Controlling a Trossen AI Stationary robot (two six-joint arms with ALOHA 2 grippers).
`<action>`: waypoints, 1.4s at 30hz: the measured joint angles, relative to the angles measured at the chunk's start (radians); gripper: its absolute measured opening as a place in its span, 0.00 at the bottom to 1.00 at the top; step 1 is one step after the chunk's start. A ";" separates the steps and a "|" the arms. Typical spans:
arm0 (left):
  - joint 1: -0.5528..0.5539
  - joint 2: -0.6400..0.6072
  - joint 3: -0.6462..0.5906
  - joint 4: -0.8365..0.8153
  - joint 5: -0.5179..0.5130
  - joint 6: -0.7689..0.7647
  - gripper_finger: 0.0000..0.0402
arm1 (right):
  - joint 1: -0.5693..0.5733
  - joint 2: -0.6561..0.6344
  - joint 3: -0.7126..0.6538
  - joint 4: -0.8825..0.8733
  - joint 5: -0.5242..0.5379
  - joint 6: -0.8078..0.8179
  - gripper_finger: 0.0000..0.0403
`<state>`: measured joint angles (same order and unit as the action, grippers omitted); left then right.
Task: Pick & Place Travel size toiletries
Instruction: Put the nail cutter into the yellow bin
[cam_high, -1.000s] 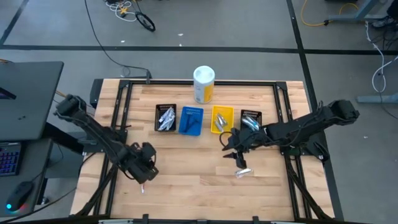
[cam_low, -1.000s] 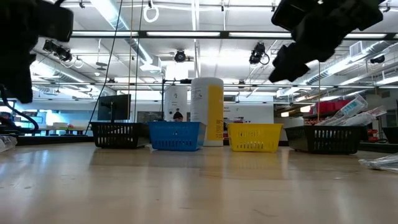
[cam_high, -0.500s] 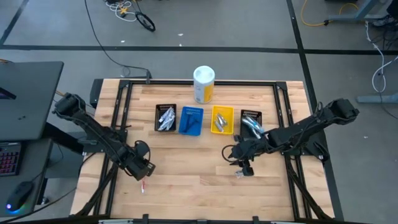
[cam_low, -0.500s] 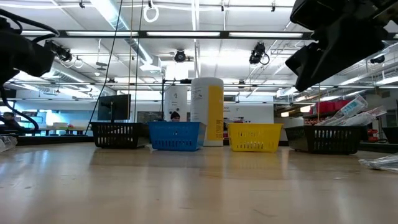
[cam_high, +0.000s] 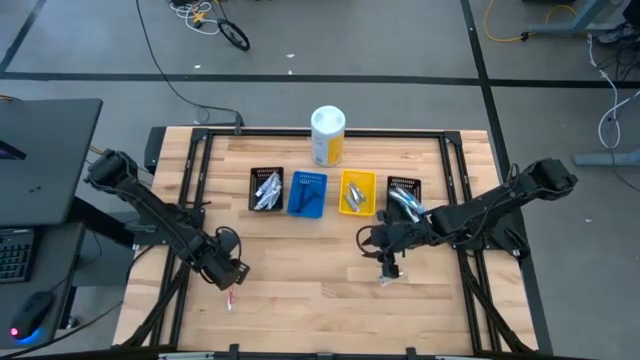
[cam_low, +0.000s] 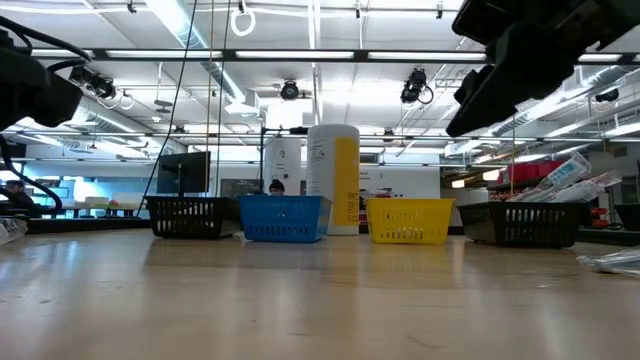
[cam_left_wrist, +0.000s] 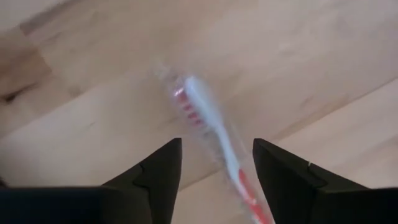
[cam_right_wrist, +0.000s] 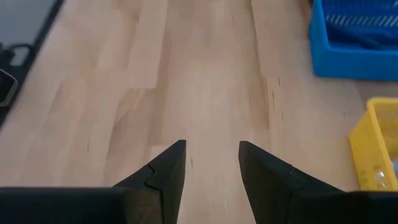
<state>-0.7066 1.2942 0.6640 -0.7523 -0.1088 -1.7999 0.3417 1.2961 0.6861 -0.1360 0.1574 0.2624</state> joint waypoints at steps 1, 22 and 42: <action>0.000 0.000 0.000 0.003 -0.019 0.000 0.52 | 0.000 0.000 0.000 0.013 0.000 0.000 0.39; 0.000 0.002 0.000 0.025 -0.031 -0.028 0.52 | 0.000 0.000 0.000 0.051 -0.001 -0.001 0.39; -0.001 -0.006 -0.161 0.192 -0.034 -0.012 0.48 | 0.015 0.000 0.000 -0.004 -0.108 -0.030 0.39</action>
<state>-0.7078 1.2884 0.5025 -0.5602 -0.1425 -1.8116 0.3563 1.2957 0.6861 -0.1399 0.0497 0.2325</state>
